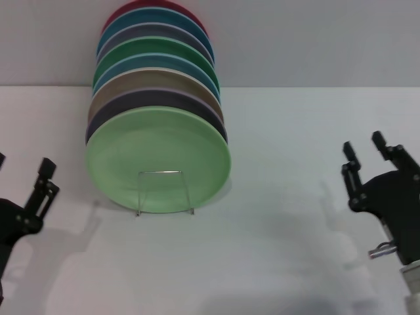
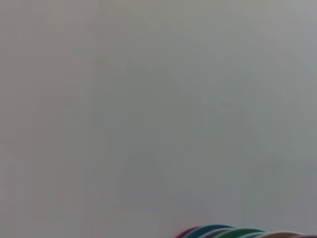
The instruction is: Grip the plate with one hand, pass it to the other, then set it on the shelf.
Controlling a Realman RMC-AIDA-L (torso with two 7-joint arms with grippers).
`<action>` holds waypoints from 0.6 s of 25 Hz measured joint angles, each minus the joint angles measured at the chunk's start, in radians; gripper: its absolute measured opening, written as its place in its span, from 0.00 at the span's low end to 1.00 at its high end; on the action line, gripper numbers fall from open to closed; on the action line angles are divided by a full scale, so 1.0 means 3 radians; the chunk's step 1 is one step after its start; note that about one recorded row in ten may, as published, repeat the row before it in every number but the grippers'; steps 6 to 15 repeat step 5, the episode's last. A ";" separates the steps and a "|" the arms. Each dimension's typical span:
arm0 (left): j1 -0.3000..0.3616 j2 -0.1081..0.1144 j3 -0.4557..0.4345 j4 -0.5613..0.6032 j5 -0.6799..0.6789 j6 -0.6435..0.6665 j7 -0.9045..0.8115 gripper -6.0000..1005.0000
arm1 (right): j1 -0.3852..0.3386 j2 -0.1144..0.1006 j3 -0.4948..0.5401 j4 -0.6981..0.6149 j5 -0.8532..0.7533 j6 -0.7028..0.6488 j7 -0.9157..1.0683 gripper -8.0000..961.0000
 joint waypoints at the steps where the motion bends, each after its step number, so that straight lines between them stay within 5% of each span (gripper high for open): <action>1: -0.0013 0.0002 -0.0158 0.0033 -0.0045 -0.0048 -0.0425 0.62 | 0.0000 0.0000 0.0000 0.0000 0.0000 0.0000 0.0000 0.43; 5: -0.0033 0.0000 -0.0459 0.0030 -0.0050 -0.0211 -0.0658 0.62 | 0.0048 -0.0002 0.0228 -0.0259 0.0001 -0.0015 0.0287 0.43; 15: -0.0033 0.0000 -0.0459 0.0030 -0.0050 -0.0211 -0.0658 0.62 | 0.0048 -0.0002 0.0228 -0.0259 0.0001 -0.0015 0.0287 0.43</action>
